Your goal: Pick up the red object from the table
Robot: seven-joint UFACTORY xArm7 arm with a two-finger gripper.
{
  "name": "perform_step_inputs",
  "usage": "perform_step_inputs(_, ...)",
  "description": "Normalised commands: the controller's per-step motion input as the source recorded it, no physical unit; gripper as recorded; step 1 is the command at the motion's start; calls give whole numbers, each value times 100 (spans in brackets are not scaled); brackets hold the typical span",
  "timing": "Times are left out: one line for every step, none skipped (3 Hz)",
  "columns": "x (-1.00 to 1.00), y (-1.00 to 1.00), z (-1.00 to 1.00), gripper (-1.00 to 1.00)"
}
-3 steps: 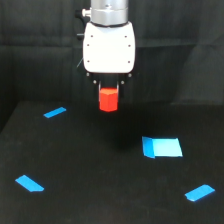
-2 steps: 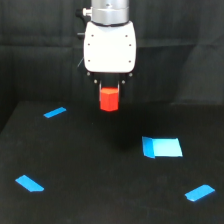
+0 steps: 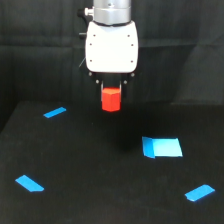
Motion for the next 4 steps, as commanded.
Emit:
perform_step_inputs(3,-8,4,-100)
perform_step_inputs(14,-9,11,-93)
perform_step_inputs(6,-21,8,-100)
perform_step_inputs(12,-2,7,-98)
